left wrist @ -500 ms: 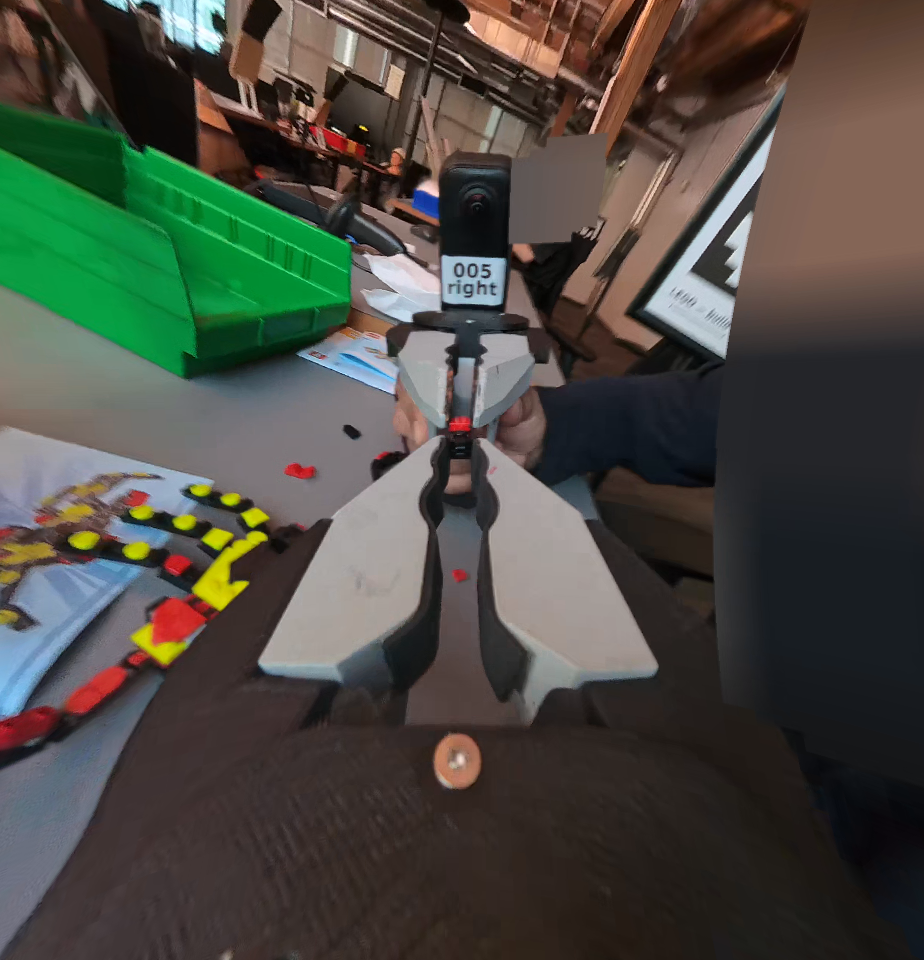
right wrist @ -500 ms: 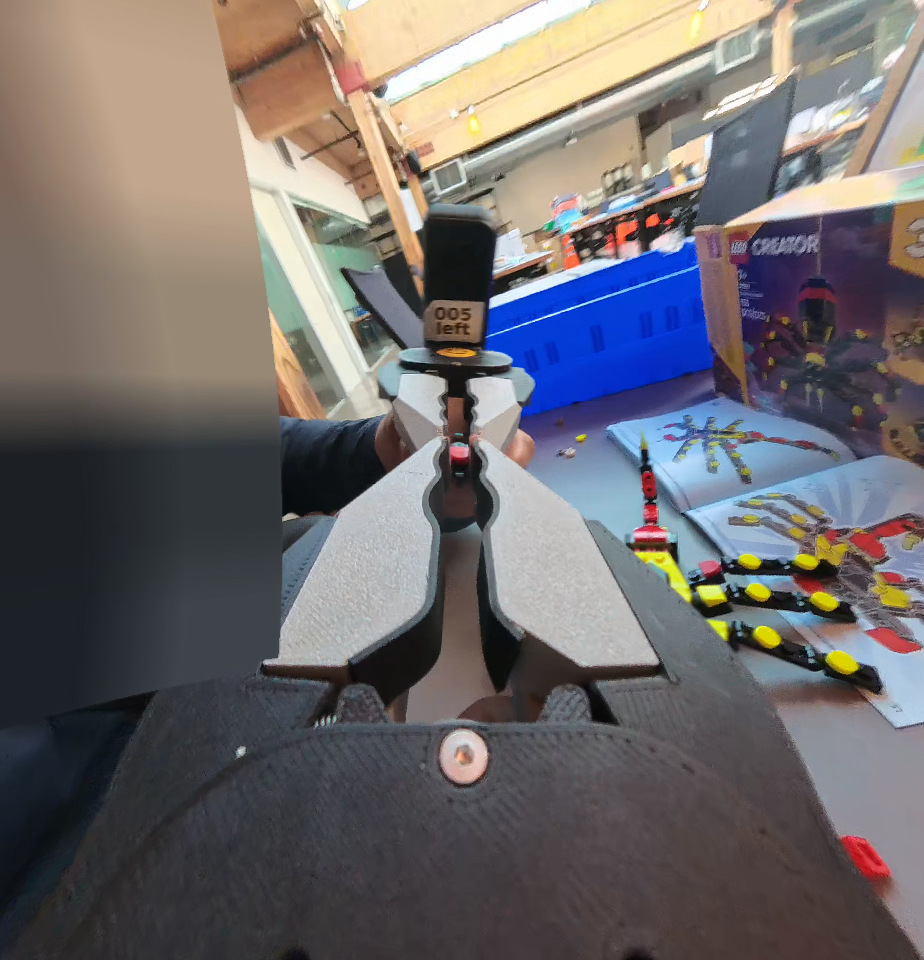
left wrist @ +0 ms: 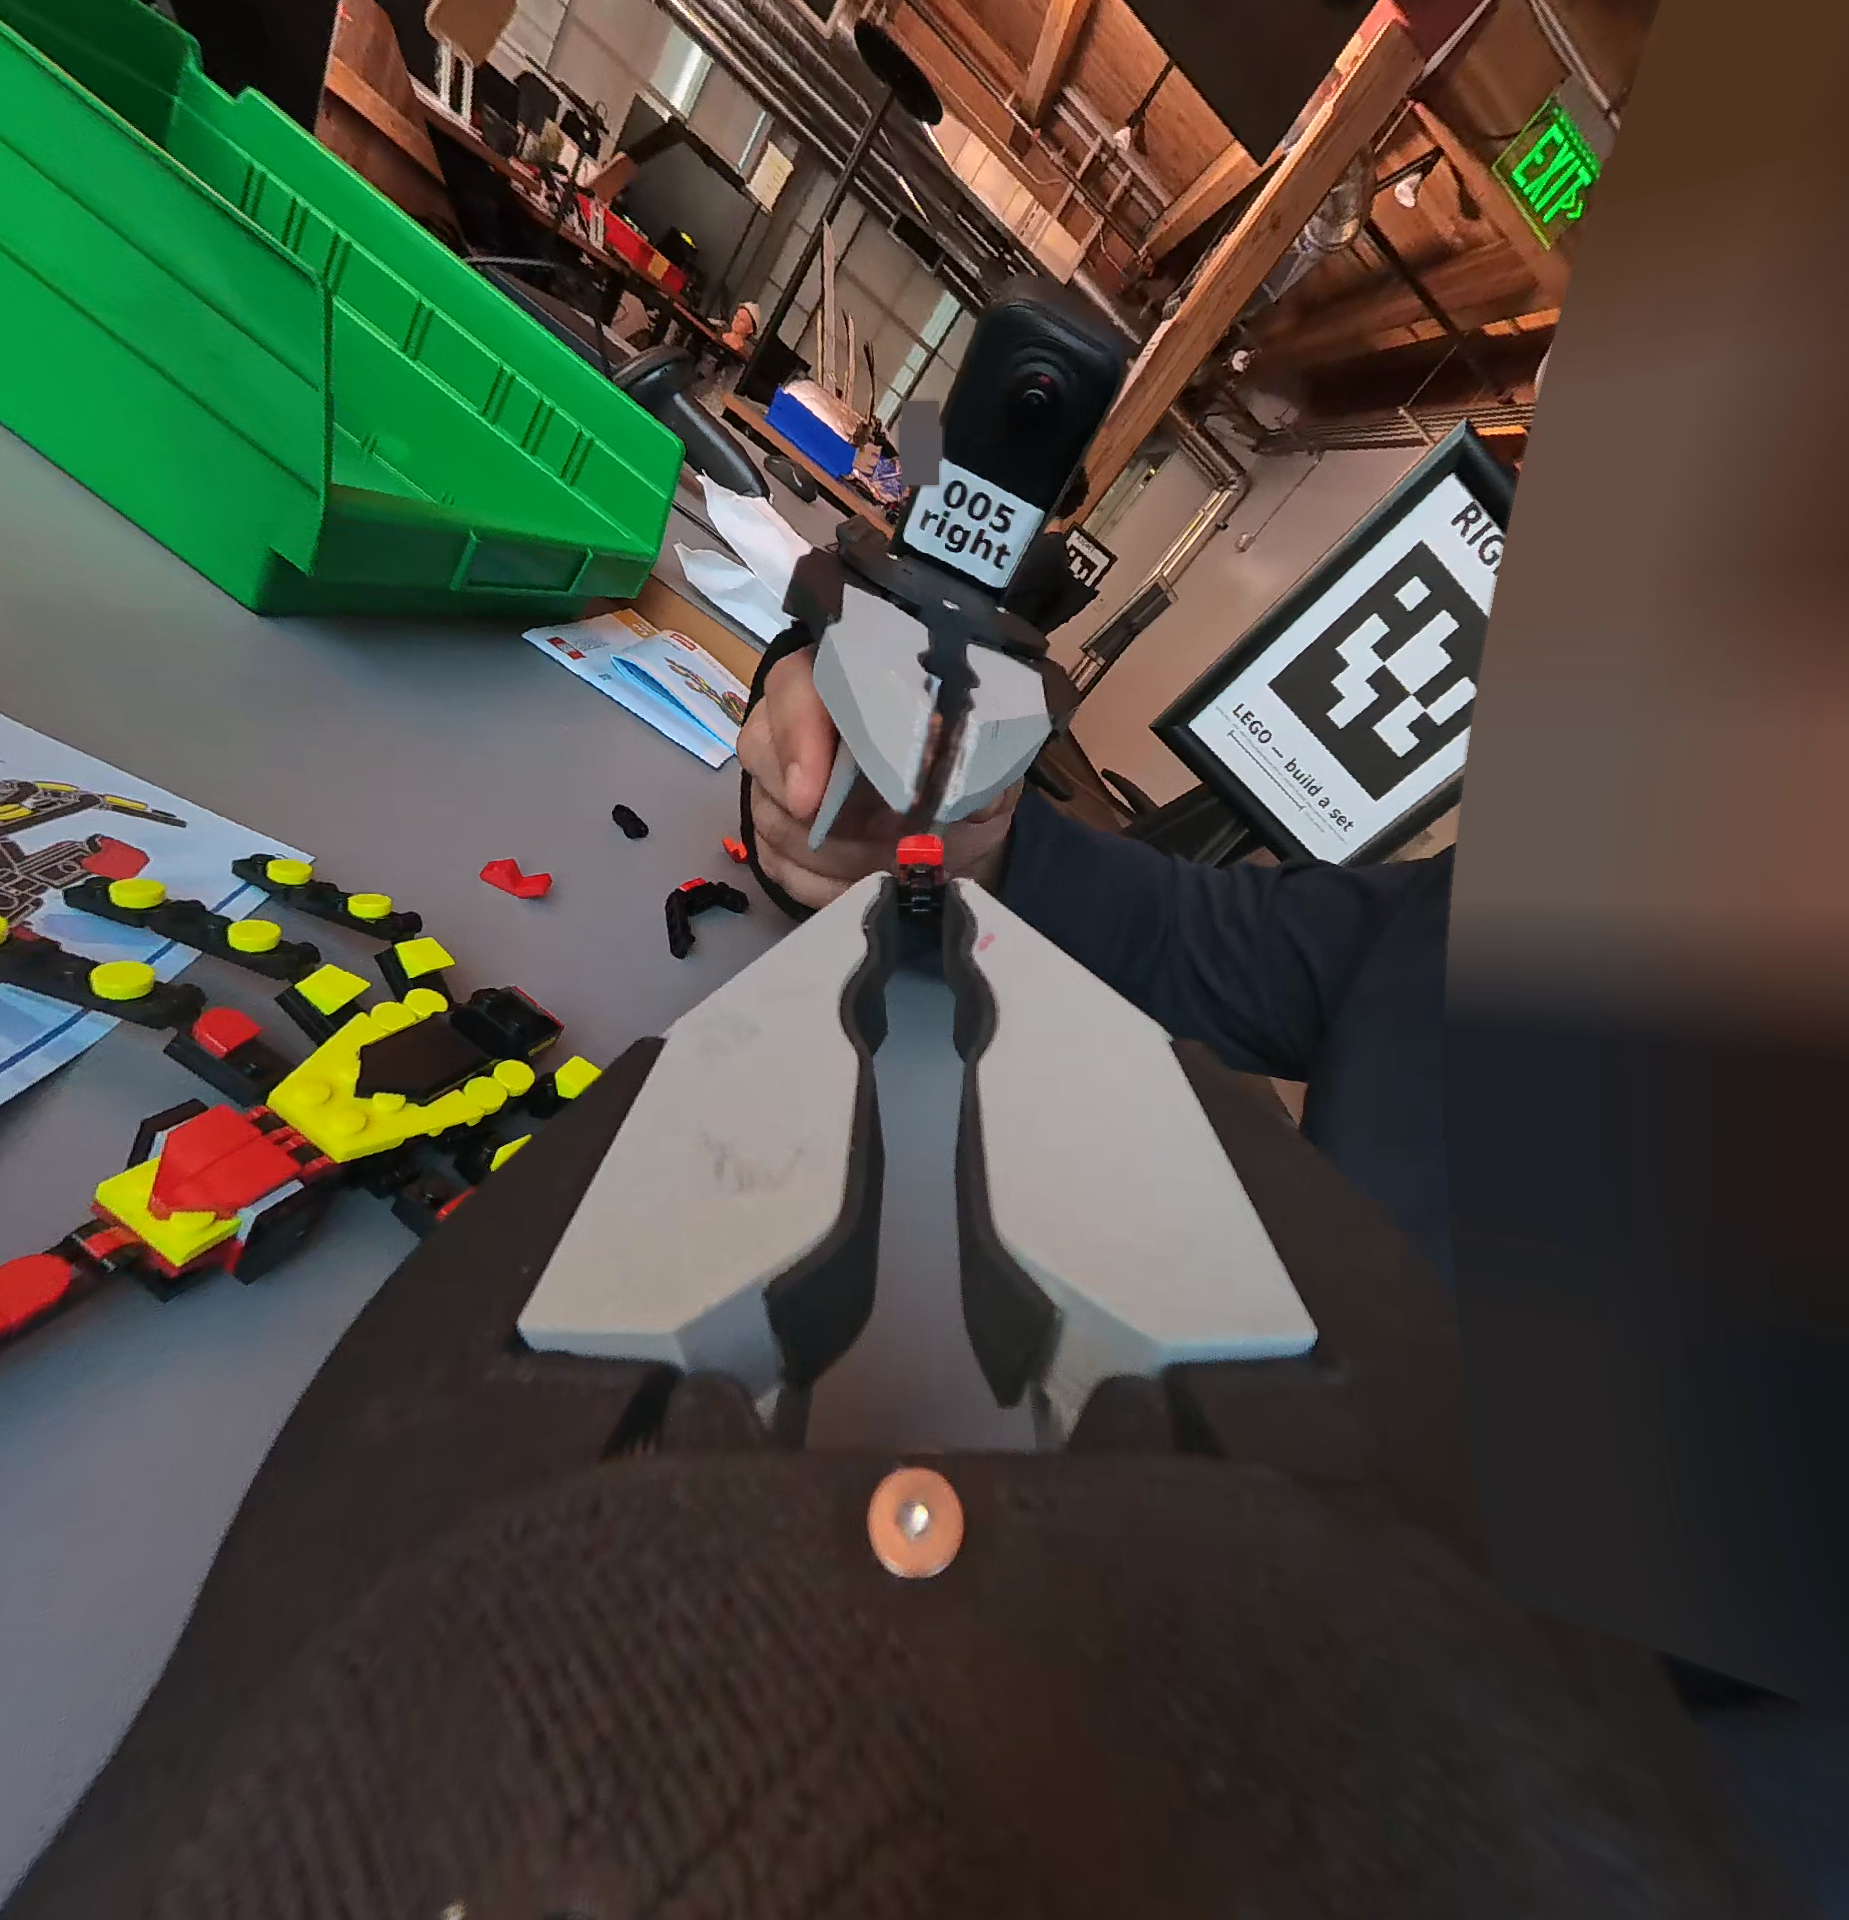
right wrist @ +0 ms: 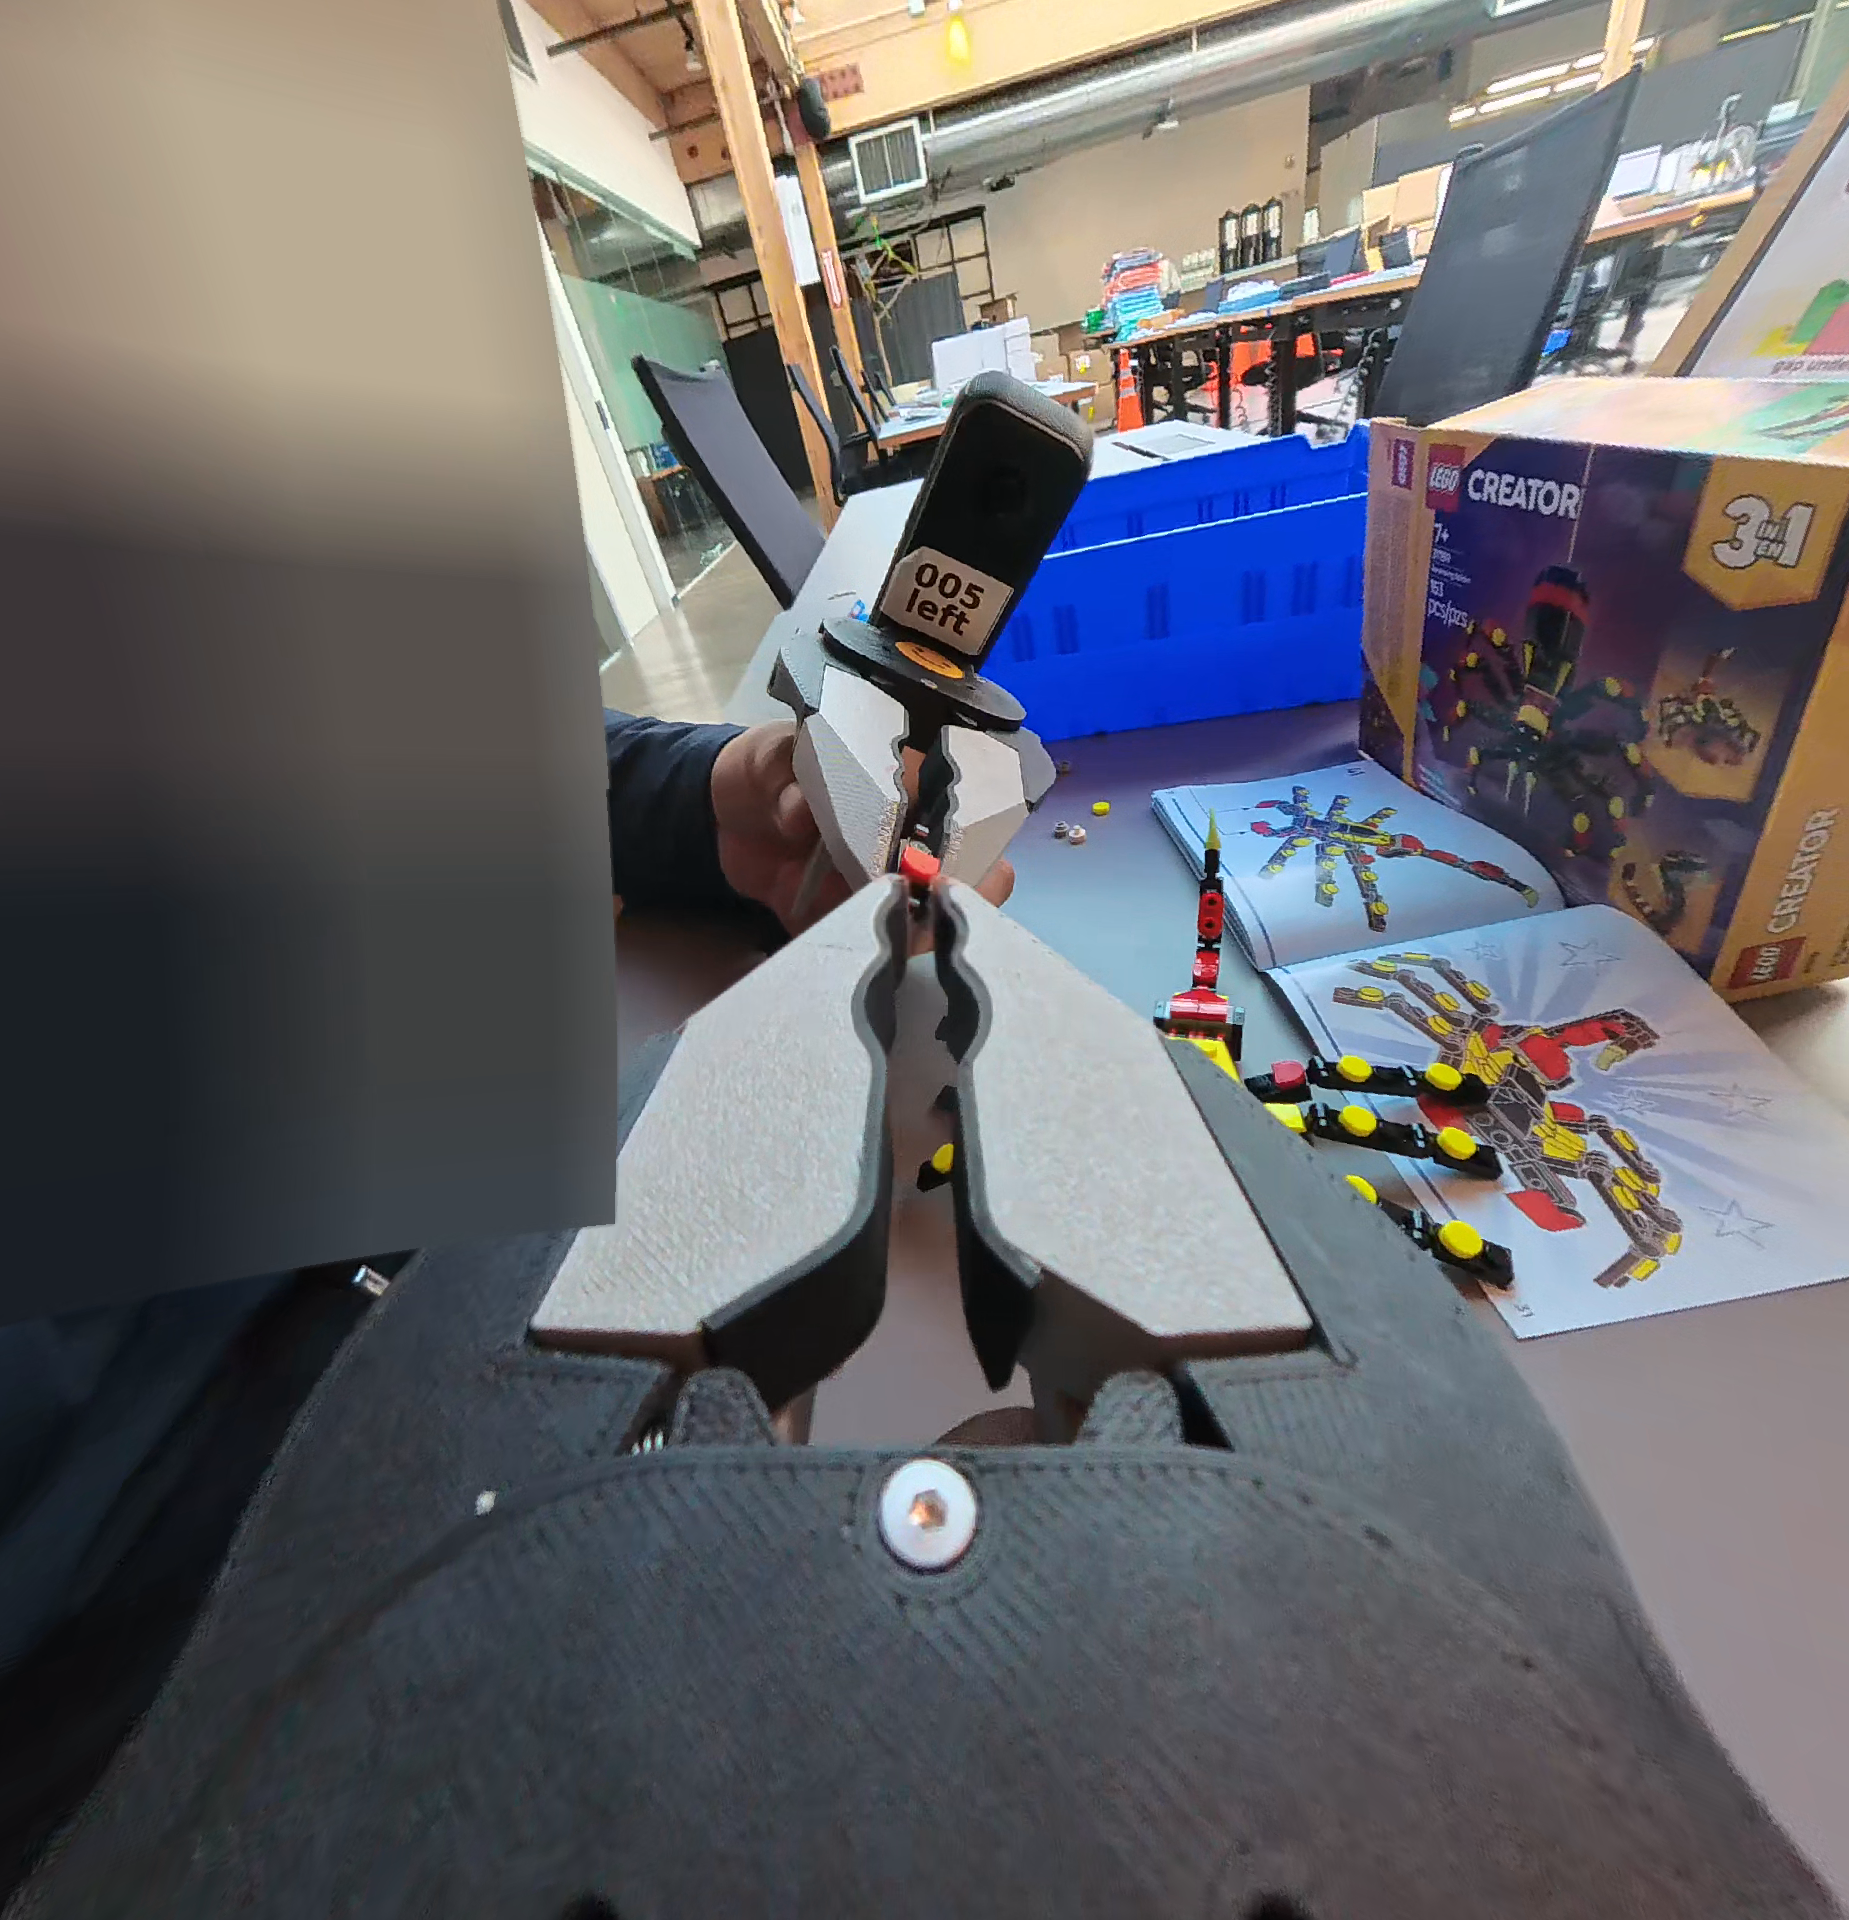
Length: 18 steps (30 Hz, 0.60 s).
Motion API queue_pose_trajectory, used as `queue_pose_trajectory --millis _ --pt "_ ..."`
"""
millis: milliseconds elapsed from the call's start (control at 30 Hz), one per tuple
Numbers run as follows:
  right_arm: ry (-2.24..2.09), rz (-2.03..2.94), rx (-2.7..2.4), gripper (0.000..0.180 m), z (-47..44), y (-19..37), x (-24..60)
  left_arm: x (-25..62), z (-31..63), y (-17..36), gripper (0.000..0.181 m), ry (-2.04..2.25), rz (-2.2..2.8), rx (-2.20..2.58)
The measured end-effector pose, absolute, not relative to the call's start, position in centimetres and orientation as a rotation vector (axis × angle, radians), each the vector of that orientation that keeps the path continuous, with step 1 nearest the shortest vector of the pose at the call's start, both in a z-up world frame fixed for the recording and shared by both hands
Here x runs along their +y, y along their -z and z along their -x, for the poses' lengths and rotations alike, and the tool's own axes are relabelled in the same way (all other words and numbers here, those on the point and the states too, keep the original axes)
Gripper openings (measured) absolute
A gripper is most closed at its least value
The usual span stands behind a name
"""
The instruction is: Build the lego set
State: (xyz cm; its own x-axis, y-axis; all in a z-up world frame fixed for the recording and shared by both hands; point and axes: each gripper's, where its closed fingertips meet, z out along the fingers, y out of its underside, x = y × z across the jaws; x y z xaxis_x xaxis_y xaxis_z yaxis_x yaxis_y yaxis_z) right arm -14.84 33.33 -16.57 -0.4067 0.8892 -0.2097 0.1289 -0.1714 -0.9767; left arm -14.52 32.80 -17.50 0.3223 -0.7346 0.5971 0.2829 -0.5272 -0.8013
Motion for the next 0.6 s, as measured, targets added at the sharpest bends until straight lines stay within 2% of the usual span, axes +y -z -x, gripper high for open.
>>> queue_pose_trajectory --millis 33,333,600 --pt "-1.645 1.198 -1.496 0.002 14.9 16.6 33.3 32.8 14.5 17.5 0.005 1.377 1.661 0.413" --pt "-1.499 1.185 -1.586 0.003 15.3 17.8 32.7 32.7 13.9 18.6 0.005 1.329 1.716 0.456" --pt "-1.618 1.276 -1.617 0.005 15.2 18.8 32.3 32.6 13.6 19.6 0.005 1.198 1.76 0.555"
